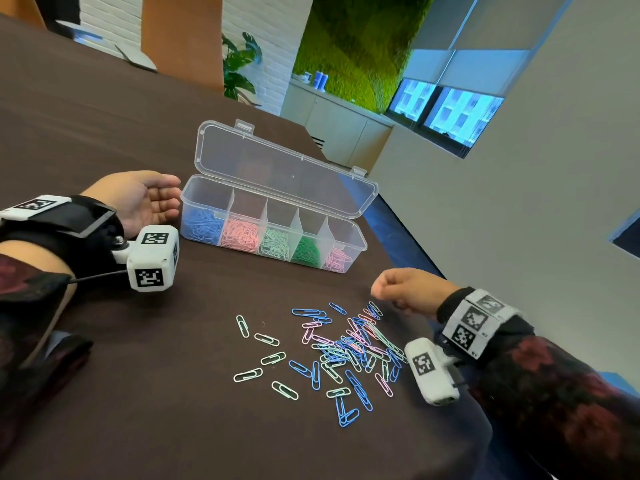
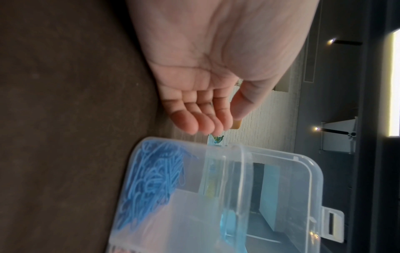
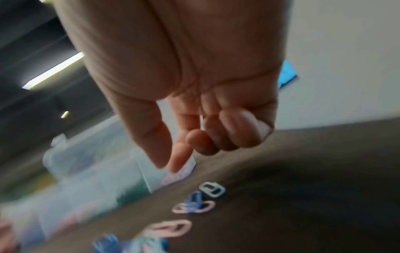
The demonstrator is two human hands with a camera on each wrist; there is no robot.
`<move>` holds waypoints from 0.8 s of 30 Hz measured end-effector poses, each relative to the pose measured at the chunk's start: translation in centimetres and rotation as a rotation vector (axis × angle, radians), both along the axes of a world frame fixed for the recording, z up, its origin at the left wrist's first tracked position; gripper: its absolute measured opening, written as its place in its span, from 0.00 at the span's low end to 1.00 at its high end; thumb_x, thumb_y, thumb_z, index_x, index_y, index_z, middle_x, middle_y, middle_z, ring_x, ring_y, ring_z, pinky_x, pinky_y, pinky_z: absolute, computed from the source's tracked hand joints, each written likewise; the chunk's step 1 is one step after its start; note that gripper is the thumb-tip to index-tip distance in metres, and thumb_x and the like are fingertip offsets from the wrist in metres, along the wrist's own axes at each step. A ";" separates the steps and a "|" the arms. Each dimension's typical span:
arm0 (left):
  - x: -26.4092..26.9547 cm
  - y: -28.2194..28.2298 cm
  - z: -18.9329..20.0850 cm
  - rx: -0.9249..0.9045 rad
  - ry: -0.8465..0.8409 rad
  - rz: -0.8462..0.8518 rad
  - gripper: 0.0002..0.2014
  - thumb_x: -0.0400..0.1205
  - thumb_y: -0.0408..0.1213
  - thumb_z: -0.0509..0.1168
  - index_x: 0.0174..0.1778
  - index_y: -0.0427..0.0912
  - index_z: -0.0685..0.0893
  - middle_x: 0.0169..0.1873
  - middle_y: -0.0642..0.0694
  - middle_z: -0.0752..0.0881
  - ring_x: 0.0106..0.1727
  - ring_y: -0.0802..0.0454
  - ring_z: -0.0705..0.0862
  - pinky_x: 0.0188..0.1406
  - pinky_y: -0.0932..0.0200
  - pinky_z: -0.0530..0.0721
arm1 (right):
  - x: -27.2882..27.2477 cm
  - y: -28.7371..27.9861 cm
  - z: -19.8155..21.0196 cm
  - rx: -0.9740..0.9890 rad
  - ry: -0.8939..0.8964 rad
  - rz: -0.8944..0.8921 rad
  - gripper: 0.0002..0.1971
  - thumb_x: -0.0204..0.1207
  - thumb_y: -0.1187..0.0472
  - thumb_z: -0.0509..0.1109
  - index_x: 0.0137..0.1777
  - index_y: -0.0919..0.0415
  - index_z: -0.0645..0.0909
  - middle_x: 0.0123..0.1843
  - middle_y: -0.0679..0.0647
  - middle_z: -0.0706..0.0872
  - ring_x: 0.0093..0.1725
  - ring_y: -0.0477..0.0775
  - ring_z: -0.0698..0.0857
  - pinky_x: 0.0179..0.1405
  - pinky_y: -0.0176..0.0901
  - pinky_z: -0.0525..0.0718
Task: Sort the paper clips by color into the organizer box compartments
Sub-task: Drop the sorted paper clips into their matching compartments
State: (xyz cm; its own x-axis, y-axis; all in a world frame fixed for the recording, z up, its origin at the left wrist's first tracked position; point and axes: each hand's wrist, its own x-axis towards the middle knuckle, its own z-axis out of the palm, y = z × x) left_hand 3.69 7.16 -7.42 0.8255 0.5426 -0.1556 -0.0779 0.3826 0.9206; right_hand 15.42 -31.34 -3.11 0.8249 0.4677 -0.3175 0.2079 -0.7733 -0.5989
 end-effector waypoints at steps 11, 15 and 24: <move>-0.1 0.0 0.0 -0.010 0.006 -0.008 0.08 0.84 0.35 0.57 0.41 0.43 0.79 0.21 0.53 0.82 0.21 0.60 0.80 0.23 0.71 0.82 | -0.3 2.0 -0.6 -0.441 -0.248 0.282 0.10 0.74 0.63 0.73 0.35 0.54 0.76 0.32 0.43 0.79 0.31 0.39 0.75 0.31 0.28 0.71; -0.1 -0.1 0.1 -0.014 0.004 -0.005 0.09 0.84 0.35 0.56 0.41 0.42 0.79 0.20 0.53 0.82 0.21 0.60 0.80 0.22 0.70 0.82 | 0.0 1.2 -0.6 -0.204 -0.067 0.165 0.11 0.73 0.65 0.72 0.33 0.55 0.76 0.28 0.46 0.78 0.26 0.42 0.74 0.28 0.31 0.70; -0.3 -0.3 0.2 -0.004 0.010 -0.006 0.09 0.84 0.35 0.57 0.41 0.42 0.79 0.20 0.53 0.82 0.25 0.59 0.79 0.23 0.70 0.82 | 0.5 0.5 -1.1 0.499 0.349 -0.219 0.13 0.78 0.76 0.53 0.45 0.62 0.76 0.28 0.56 0.75 0.25 0.52 0.76 0.19 0.36 0.73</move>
